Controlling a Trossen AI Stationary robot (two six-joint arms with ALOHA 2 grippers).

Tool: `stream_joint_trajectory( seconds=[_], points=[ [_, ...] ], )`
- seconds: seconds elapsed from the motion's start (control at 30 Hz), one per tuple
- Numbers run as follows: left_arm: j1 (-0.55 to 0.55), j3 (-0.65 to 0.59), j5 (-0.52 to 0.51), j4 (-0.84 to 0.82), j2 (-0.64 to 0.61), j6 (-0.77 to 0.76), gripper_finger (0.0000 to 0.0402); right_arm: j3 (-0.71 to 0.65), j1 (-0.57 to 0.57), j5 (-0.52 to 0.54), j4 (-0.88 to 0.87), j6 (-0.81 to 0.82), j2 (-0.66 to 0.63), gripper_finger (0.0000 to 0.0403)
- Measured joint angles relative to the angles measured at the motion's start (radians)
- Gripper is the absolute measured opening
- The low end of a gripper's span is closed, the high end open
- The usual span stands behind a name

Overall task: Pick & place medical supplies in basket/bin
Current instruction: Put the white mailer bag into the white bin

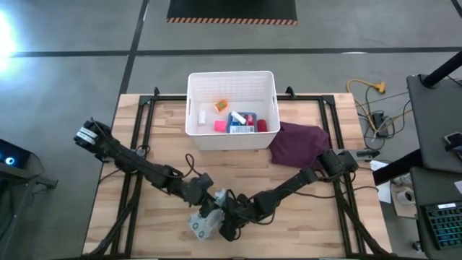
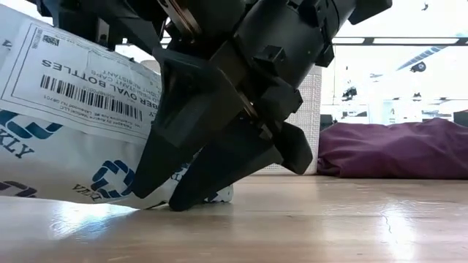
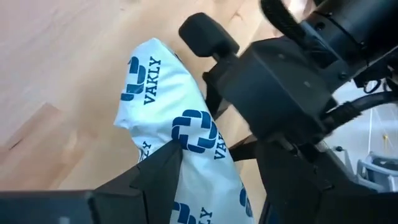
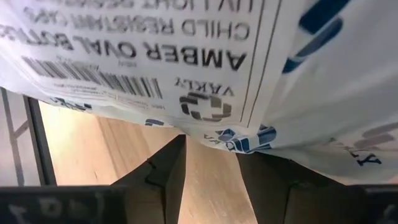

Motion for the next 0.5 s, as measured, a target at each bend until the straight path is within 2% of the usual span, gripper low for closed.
stream_joint_trajectory(
  seconds=[0.5],
  points=[
    [-0.008, -0.009, 0.01, 0.103, 0.002, -0.027, 0.0198, -0.001, 0.001, 0.065, -0.017, -0.124, -0.007, 0.0139]
  ],
)
